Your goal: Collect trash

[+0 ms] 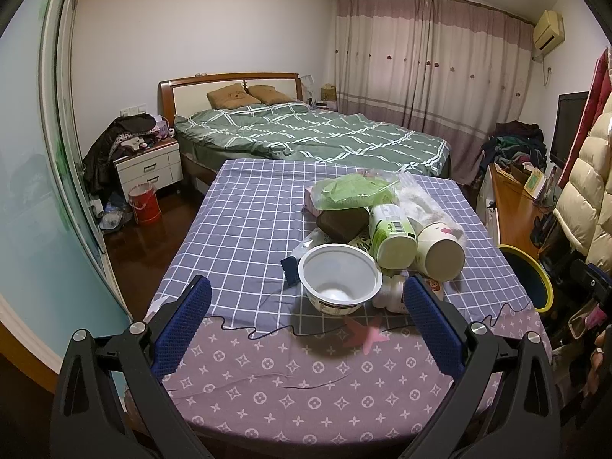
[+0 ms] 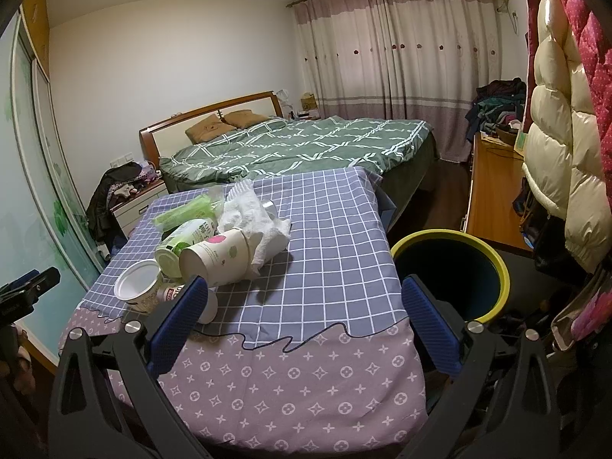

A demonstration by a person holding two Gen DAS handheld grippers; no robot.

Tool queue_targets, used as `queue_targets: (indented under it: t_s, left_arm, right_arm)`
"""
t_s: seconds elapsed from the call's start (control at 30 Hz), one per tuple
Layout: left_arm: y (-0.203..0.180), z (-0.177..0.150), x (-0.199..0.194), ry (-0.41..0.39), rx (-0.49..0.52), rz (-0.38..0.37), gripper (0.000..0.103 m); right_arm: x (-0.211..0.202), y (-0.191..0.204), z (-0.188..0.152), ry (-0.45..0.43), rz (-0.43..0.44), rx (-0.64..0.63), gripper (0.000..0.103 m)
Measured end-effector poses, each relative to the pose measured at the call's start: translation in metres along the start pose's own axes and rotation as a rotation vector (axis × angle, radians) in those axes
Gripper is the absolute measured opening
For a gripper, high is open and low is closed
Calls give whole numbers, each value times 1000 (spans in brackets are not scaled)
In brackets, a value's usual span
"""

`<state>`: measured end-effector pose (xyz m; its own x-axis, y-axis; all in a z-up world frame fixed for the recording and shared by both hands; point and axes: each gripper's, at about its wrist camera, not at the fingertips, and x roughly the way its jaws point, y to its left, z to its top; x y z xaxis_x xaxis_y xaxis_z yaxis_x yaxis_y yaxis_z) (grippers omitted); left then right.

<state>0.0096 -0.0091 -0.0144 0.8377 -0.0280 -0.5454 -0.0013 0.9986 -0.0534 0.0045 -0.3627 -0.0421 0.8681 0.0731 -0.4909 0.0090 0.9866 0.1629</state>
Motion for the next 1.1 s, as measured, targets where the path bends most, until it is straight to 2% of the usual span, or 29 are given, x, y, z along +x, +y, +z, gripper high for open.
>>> queue_targets:
  t_s: [1.1]
  left_arm:
    - [-1, -2, 6, 11, 3, 0, 99]
  right_arm:
    - [3, -2, -3, 6, 3, 4, 97]
